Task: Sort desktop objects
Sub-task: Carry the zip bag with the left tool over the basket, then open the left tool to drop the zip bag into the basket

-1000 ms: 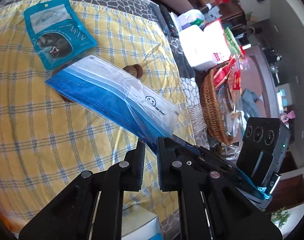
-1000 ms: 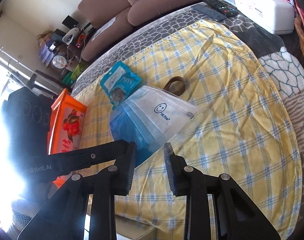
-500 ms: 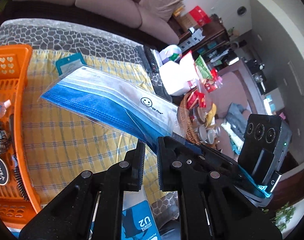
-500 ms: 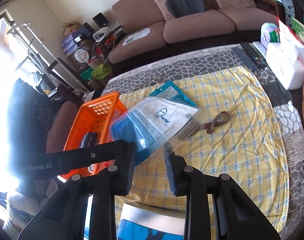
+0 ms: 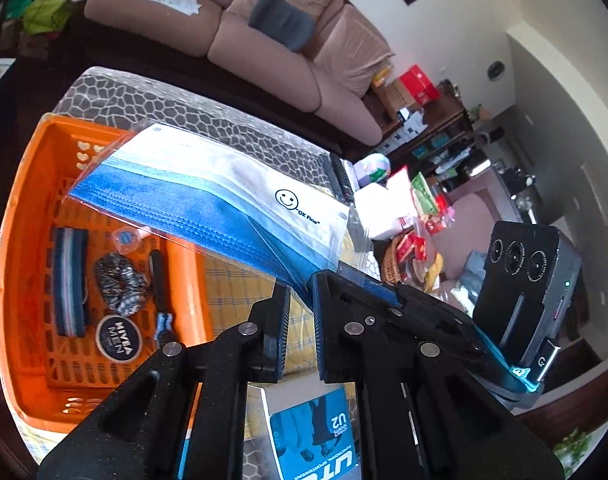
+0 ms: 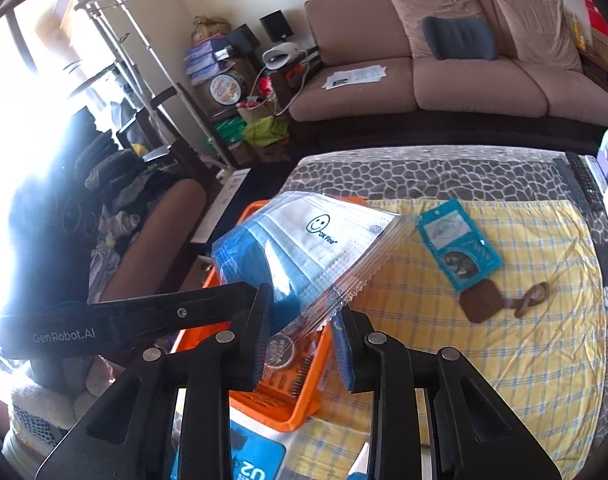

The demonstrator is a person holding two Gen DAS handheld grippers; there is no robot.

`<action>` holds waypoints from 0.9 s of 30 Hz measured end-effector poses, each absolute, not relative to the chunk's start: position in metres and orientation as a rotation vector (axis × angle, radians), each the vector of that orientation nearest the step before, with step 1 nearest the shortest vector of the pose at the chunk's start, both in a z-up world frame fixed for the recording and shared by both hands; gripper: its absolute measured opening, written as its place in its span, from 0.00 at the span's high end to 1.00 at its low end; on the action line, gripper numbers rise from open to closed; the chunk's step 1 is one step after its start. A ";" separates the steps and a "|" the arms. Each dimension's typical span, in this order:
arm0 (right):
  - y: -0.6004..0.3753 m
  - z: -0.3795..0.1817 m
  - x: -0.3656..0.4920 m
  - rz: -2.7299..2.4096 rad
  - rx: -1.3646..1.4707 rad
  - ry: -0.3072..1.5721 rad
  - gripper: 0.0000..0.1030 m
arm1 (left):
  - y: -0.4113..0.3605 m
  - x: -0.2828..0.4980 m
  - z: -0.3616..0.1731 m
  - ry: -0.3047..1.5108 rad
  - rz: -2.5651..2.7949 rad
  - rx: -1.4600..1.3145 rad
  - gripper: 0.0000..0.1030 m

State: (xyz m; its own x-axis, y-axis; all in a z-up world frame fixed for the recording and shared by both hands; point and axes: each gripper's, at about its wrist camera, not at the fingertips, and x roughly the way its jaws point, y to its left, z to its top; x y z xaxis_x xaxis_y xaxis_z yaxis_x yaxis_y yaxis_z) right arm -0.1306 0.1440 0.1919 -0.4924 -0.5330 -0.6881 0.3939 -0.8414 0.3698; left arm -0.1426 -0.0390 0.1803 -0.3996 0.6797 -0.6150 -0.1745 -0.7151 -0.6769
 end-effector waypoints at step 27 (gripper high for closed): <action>0.038 0.056 -0.269 -2.215 1.419 0.125 0.71 | -0.101 -0.235 0.025 -0.810 2.167 -1.541 0.91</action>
